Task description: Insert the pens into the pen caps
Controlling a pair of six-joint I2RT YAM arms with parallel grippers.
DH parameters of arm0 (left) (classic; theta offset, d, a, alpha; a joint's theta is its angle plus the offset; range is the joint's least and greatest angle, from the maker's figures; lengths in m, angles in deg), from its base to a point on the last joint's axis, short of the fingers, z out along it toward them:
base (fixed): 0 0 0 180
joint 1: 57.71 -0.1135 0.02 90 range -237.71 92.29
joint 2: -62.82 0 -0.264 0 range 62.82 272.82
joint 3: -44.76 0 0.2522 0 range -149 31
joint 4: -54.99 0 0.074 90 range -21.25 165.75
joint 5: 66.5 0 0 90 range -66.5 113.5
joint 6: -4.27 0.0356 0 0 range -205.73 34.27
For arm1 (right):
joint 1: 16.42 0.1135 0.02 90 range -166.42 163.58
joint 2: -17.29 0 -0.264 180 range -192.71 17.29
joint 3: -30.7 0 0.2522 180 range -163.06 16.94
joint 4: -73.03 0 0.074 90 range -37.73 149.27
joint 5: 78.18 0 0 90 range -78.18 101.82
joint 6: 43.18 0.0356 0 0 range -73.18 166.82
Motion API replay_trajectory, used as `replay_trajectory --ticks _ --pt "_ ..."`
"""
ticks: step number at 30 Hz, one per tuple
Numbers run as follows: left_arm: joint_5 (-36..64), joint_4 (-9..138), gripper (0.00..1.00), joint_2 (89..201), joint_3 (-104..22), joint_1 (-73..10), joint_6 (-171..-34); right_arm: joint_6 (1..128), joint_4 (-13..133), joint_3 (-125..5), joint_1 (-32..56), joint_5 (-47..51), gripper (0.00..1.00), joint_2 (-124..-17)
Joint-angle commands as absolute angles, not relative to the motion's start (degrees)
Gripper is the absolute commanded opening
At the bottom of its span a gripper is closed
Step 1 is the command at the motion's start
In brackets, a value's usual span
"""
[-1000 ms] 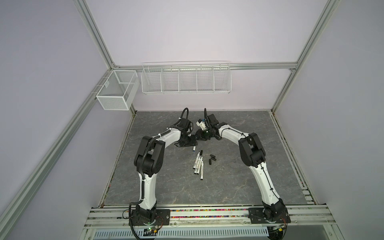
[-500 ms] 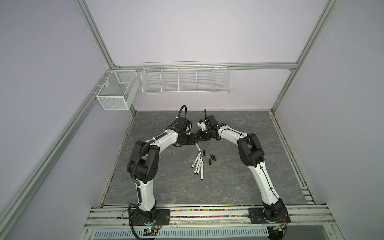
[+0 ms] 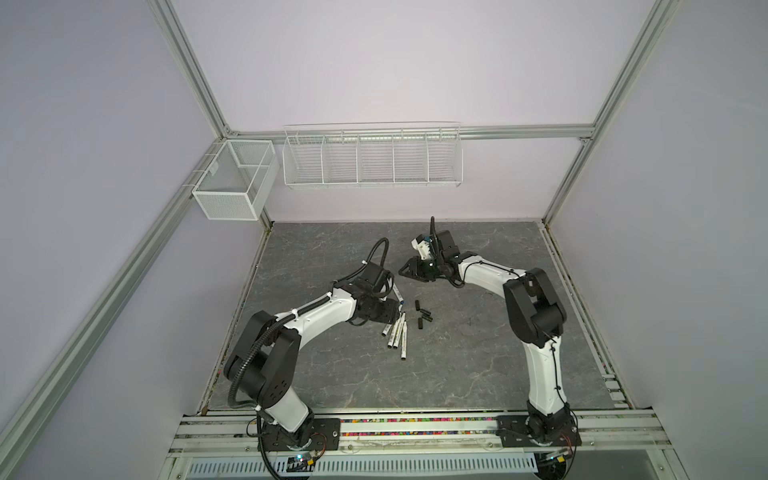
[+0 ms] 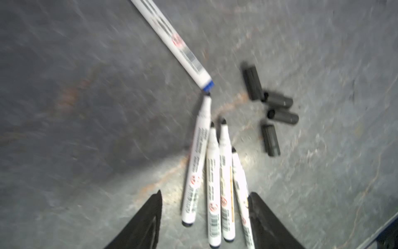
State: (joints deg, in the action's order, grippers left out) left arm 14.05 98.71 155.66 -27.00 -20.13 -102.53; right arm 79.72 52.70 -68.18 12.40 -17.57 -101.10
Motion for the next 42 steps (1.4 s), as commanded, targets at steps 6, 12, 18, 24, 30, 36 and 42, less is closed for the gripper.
replay_trajectory --ticks 6,12,18,24,30,36,42 --pt "18.98 94.84 0.56 153.15 -22.15 -19.92 -106.93 76.0 52.15 -53.59 11.97 -15.12 0.37 -86.58" --pt "19.6 95.54 0.52 156.84 -24.2 -19.92 -105.12 74.71 50.4 -51.5 11.84 -13.67 0.36 -84.23" --pt "21.46 97.31 0.48 159.63 -25.6 -19.91 -104.11 74.59 49.86 -52.76 11.79 -14.02 0.36 -84.33" --pt "22.03 97.64 0.44 161.62 -25.95 -19.91 -105.27 74.94 49.95 -52.43 11.49 -13.8 0.36 -84.13" --pt "22.4 98.51 0.35 162.87 -25.22 -19.92 -106.5 74.94 49.64 -52.07 11.32 -13.32 0.35 -83.87" --pt "17.17 96.25 0.2 160.05 -21.74 -19.83 -106.04 74.77 49.49 -51.7 10.93 -13.0 0.35 -83.39" --pt "13.32 94.47 0.0 155.33 -18.69 -19.74 -105.61 74.37 49.43 -51.35 10.87 -13.4 0.35 -83.11"
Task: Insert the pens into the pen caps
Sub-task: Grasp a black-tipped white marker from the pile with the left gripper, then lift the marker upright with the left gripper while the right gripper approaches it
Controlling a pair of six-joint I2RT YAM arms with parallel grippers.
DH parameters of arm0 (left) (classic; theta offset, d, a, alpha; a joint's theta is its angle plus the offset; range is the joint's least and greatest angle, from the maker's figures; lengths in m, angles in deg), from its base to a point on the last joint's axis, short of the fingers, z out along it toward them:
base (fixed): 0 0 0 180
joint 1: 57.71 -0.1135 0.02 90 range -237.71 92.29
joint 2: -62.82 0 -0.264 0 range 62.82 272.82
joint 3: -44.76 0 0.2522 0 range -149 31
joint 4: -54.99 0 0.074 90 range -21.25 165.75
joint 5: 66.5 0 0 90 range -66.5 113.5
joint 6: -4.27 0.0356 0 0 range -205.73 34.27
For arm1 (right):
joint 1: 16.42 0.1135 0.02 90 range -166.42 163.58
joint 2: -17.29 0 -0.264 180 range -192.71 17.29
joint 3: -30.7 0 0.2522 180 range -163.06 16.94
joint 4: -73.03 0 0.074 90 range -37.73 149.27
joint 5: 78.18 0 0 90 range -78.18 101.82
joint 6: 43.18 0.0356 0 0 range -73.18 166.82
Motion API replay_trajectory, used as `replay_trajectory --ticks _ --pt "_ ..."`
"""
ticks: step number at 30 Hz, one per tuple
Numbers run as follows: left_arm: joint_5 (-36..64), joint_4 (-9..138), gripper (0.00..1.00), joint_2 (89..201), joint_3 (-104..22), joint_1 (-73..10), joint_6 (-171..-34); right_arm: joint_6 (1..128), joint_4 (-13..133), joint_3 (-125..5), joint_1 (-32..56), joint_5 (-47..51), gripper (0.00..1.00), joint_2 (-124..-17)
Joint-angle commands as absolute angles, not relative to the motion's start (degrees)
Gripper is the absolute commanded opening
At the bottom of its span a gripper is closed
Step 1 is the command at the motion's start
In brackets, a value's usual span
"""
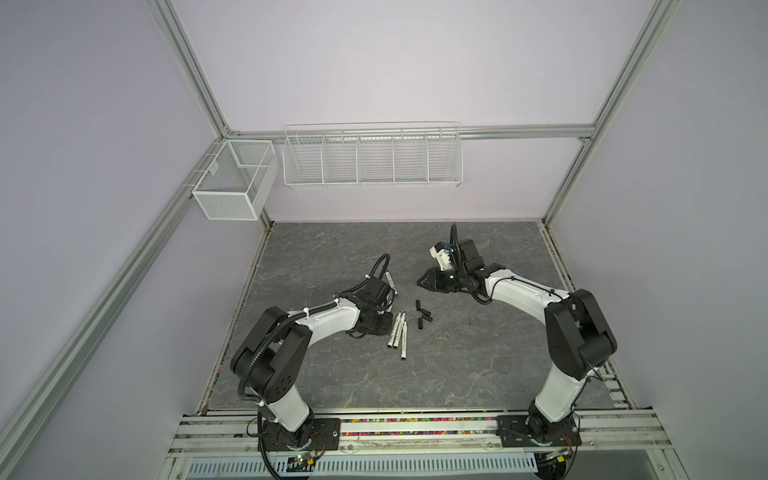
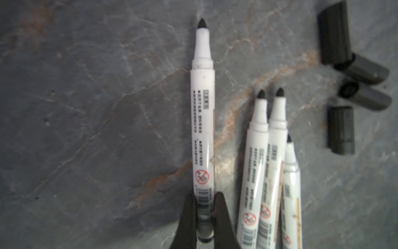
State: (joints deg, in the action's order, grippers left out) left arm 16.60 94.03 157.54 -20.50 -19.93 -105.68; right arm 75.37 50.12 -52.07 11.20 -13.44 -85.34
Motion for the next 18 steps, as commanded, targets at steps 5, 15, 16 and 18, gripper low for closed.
replay_trajectory --ticks 5,15,16,18 --pt "10.24 88.18 0.0 148.22 -16.91 -19.74 -105.33 72.48 49.67 -51.57 11.17 -16.99 0.35 -83.08" --pt "9.17 78.86 0.0 144.81 -20.64 -19.65 -106.49 68.08 49.85 -55.06 13.73 -27.36 0.39 -83.59" --pt "9.09 78.86 0.0 145.12 -21.0 -19.65 -106.33 68.11 49.86 -55.3 13.77 -27.46 0.39 -83.53" --pt "8.81 78.73 0.0 145.7 -21.47 -19.65 -106.13 68.38 49.87 -55.98 13.81 -27.54 0.39 -83.91"
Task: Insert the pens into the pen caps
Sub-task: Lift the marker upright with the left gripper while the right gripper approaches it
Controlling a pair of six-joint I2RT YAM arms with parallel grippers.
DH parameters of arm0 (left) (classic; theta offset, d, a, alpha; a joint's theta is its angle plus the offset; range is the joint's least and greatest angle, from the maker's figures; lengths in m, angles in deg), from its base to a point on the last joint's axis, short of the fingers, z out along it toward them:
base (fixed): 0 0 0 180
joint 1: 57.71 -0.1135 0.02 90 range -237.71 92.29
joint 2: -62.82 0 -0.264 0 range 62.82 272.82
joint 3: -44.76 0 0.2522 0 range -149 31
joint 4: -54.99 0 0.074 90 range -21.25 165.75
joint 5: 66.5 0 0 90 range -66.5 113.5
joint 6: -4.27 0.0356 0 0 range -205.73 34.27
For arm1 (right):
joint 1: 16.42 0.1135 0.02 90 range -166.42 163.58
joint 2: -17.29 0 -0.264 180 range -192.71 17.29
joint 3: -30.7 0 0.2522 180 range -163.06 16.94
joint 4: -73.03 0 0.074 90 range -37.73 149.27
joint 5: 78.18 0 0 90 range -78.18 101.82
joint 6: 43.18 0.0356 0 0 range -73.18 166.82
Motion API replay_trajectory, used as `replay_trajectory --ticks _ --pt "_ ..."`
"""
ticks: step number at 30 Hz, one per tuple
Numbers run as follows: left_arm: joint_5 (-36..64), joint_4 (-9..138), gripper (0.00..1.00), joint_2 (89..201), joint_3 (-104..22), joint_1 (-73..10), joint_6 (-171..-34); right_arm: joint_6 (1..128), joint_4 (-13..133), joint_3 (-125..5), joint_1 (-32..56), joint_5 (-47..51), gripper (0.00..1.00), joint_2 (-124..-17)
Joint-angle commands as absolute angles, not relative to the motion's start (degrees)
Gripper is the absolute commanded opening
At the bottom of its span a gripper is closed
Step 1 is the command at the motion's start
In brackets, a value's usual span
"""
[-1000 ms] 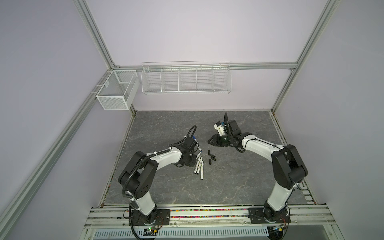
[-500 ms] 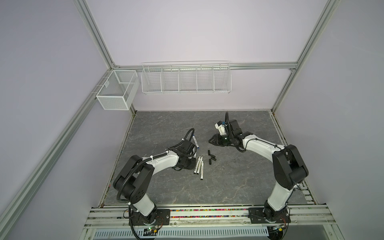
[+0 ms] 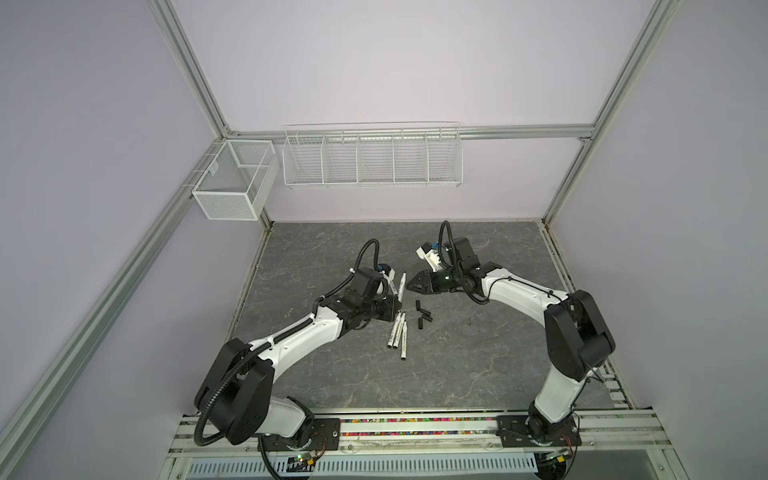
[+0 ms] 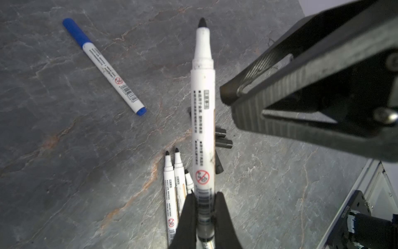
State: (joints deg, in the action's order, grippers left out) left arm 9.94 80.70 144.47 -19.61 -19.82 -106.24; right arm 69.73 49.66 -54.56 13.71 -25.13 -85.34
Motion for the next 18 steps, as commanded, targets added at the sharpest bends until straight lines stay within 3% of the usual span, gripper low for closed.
replay_trajectory --ticks 1,6,11,15,18 --pt "8.47 78.39 0.0 145.76 -21.39 -19.64 -106.12 68.56 49.86 -56.3 13.86 -27.71 0.39 -84.24" --pt "6.8 75.53 0.0 145.04 -19.99 -19.37 -106.47 70.22 51.32 -57.45 13.99 -28.25 0.38 -86.36" --pt "6.8 75.01 0.0 144.96 -19.59 -19.04 -106.49 72.43 53.28 -58.71 14.08 -29.35 0.31 -87.98" --pt "7.3 74.04 0.0 144.73 -19.27 -19.04 -106.47 73.05 54.07 -58.64 14.09 -29.34 0.15 -88.27" --pt "8.32 74.07 0.0 144.99 -19.53 -19.04 -106.94 73.52 54.9 -58.04 14.08 -29.59 0.1 -88.18"
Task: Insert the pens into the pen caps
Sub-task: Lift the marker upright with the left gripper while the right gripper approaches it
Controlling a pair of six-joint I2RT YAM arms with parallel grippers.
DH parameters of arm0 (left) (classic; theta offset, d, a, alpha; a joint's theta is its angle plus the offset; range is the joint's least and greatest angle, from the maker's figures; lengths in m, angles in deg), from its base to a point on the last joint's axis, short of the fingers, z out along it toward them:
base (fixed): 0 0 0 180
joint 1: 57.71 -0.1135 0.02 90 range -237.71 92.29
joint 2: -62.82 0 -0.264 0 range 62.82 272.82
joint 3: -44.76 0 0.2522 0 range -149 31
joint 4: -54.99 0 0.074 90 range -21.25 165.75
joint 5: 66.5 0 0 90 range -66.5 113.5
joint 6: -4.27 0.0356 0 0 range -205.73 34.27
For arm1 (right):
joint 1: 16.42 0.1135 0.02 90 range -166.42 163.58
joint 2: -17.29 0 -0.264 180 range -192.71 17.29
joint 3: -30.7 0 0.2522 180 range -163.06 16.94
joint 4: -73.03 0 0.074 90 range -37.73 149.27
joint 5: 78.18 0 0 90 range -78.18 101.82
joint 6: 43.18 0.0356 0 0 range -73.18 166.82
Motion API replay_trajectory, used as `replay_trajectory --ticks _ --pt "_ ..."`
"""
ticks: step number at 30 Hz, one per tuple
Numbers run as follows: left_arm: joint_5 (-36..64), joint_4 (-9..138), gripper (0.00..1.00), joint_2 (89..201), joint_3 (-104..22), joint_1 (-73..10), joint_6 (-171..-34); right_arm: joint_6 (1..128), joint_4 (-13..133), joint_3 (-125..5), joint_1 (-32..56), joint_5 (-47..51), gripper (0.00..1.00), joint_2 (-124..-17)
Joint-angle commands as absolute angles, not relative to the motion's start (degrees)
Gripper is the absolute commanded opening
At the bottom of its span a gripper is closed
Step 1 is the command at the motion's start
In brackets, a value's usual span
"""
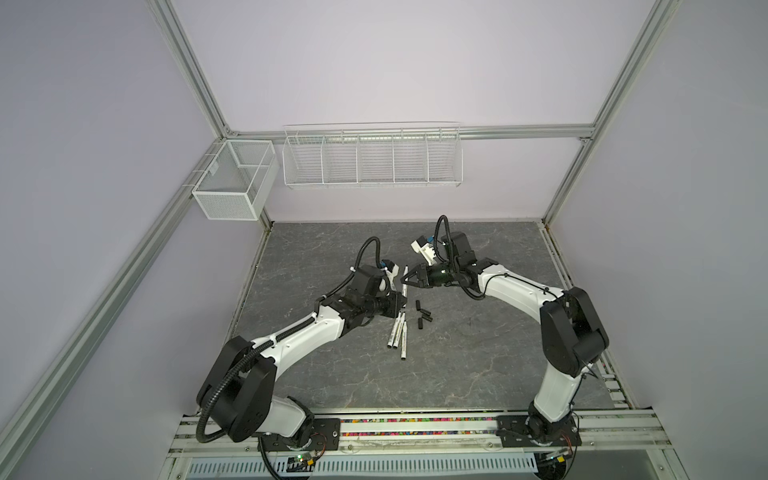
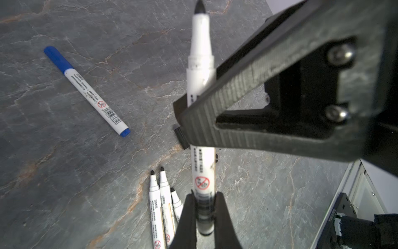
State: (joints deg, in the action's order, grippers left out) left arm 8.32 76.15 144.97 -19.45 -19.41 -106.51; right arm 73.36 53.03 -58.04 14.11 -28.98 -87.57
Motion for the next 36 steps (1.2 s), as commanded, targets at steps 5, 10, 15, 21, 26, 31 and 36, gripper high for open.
replay_trajectory --ticks 5,10,15,21,26,31,36 --pt "10.19 72.9 0.42 146.11 -19.89 -19.03 -107.85 73.63 55.22 -57.42 13.99 -30.05 0.08 -87.7" --pt "10.67 70.13 0.46 147.58 -20.23 -19.04 -108.67 73.57 55.42 -57.24 13.76 -32.09 0.07 -87.17" --pt "11.15 68.92 0.43 148.99 -21.52 -19.04 -108.17 73.27 55.22 -57.23 13.55 -34.3 0.07 -86.95" --pt "11.26 69.81 0.38 149.09 -23.13 -19.04 -106.65 73.58 55.2 -56.92 13.03 -34.94 0.07 -86.93" --pt "10.91 69.59 0.36 149.09 -23.23 -19.04 -106.99 74.22 56.05 -56.62 12.73 -35.27 0.07 -87.04" --pt "10.63 69.03 0.18 150.04 -23.14 -18.99 -107.44 74.33 56.39 -56.51 12.69 -35.72 0.07 -87.04" --pt "11.08 68.49 0.0 150.41 -22.96 -19.03 -108.14 74.07 55.66 -56.27 12.61 -35.73 0.07 -86.77"
